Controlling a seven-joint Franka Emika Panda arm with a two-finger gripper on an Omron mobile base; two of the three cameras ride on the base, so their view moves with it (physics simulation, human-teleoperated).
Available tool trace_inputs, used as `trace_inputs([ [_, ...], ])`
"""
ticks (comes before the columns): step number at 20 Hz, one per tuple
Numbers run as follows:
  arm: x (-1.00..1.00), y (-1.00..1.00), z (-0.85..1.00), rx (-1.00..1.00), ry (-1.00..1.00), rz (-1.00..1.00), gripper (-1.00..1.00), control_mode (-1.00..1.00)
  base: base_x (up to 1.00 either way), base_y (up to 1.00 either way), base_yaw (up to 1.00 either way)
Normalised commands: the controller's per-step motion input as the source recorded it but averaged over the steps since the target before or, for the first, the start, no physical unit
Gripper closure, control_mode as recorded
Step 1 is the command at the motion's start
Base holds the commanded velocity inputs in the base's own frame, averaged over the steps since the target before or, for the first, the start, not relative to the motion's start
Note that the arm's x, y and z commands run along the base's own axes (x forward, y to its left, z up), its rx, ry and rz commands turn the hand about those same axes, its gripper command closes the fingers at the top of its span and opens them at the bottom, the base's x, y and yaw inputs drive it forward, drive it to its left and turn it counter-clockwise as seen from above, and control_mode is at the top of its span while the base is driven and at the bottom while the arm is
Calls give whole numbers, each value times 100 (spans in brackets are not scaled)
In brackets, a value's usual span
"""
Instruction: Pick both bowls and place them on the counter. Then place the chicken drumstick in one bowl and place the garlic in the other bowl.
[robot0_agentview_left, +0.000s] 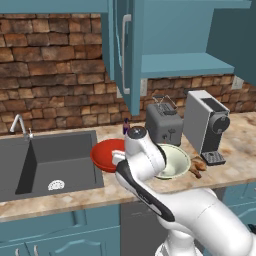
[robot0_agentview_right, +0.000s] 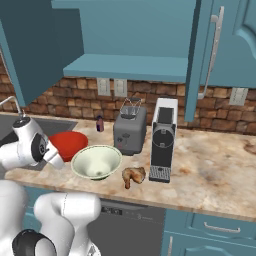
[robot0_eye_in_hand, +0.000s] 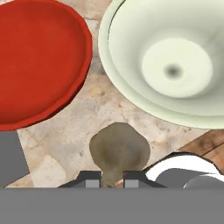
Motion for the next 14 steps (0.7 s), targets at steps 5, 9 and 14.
trace_inputs([
  [5, 0, 10, 38, 0, -6, 0, 100, -100, 0, 0, 0],
  [9, 8, 12, 23, 0, -2, 3, 100, -100, 0, 0, 0],
  [14, 28, 7, 16, 0, 0, 6, 100, -100, 0, 0, 0],
])
